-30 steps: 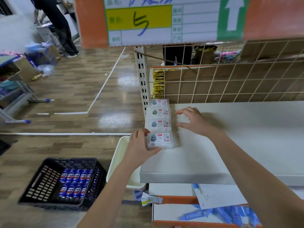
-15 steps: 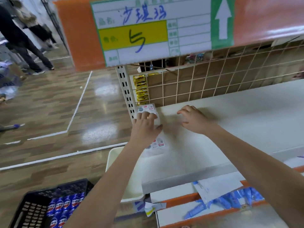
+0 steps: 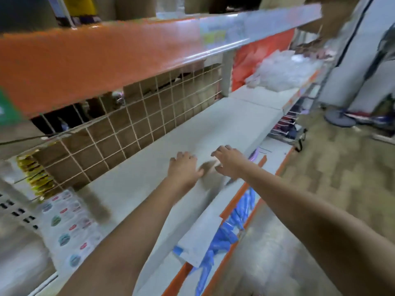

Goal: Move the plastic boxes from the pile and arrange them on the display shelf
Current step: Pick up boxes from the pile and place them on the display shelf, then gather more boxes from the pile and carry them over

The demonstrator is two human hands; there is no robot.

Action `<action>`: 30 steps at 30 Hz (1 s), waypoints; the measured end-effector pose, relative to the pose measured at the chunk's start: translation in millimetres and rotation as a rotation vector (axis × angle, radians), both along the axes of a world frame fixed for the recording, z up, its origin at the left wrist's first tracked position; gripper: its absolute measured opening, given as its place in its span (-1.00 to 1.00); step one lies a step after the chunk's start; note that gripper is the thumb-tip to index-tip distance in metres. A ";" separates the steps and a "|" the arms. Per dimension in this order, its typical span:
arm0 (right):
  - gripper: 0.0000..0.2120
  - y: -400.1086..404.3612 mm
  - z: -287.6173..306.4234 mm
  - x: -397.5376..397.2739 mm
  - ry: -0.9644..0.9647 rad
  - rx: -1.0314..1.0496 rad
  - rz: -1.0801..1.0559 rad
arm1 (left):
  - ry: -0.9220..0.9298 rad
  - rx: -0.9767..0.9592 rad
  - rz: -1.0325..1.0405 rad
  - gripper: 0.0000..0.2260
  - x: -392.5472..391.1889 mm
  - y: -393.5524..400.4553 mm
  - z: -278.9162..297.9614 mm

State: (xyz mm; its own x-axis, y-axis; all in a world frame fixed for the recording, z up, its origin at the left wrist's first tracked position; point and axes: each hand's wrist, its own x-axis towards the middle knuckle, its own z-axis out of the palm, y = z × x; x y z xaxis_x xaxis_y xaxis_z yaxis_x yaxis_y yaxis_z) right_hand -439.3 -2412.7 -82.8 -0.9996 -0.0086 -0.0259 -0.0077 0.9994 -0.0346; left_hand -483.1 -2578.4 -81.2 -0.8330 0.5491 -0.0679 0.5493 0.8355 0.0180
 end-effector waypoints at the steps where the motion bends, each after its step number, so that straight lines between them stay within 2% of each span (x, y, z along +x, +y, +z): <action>1: -0.51 21.0 1.2 3.9 -0.004 0.004 -0.039 | -0.015 0.007 -0.034 -0.47 -1.5 21.9 0.6; 3: -0.51 64.0 3.9 9.6 -0.009 0.008 -0.103 | -0.022 0.013 -0.100 -0.44 -5.3 66.8 2.3; 9: -0.54 210.3 21.3 20.0 0.025 0.059 -0.245 | 0.015 0.003 -0.227 -0.53 -19.6 224.0 12.9; 14: -0.51 325.3 43.6 16.7 0.029 0.137 -0.314 | 0.081 -0.011 -0.279 -0.52 -37.3 344.3 30.2; 18: -0.54 398.7 54.7 6.4 0.061 0.113 -0.369 | 0.105 0.022 -0.282 -0.51 -53.9 417.5 46.3; 24: -0.50 487.0 41.9 -24.8 0.034 0.097 -0.392 | 0.129 -0.058 -0.302 -0.50 -91.4 509.5 46.7; 30: -0.54 583.2 30.5 -92.3 0.034 0.098 -0.414 | 0.125 -0.061 -0.336 -0.49 -159.2 613.2 36.7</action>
